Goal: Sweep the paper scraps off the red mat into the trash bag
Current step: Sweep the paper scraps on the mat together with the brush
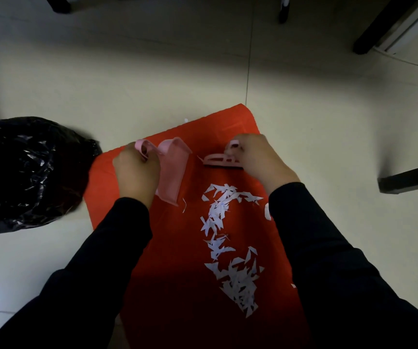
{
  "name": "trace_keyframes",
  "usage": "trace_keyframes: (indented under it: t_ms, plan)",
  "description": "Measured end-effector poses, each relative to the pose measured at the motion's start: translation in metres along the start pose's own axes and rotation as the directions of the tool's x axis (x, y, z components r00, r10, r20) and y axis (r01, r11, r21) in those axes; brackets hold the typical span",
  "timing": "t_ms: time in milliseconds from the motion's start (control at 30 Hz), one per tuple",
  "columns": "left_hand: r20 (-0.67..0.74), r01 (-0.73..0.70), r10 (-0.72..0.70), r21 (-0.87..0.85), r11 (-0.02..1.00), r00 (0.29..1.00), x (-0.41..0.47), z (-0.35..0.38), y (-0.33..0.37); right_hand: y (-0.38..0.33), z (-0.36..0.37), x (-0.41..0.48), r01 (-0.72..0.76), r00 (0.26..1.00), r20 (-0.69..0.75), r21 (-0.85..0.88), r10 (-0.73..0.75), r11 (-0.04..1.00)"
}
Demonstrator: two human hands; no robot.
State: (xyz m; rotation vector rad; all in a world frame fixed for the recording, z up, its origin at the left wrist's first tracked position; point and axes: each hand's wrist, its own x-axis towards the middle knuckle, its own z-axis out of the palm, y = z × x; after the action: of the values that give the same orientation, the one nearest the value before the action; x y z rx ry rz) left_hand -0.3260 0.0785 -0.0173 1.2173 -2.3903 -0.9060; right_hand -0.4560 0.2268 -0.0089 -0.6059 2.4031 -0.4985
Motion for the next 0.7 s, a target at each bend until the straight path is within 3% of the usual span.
trace_keyframes:
  t_ms: [133, 367, 567, 700]
  plan:
    - [0.001, 0.012, -0.012, -0.019, 1.000, 1.000, -0.002, 0.001, 0.001, -0.001, 0.007, -0.002, 0.073, 0.984, -0.166, 0.052, -0.063, 0.996]
    - [-0.022, -0.002, 0.002, 0.008, 1.000, 1.000, -0.004, -0.005, -0.003, 0.001, 0.024, -0.006, 0.030, 0.999, 0.027, -0.060, -0.028, 0.998]
    - [-0.006, 0.009, -0.010, -0.020, 1.000, 1.000, -0.004, 0.001, -0.002, -0.002, -0.004, -0.006, -0.052, 0.996, -0.065, 0.008, 0.053, 0.999]
    - [-0.012, -0.012, 0.012, -0.025, 1.000, 1.000, -0.003, 0.005, 0.004, 0.002, 0.001, -0.006, 0.004, 0.986, -0.167, 0.044, 0.004, 0.999]
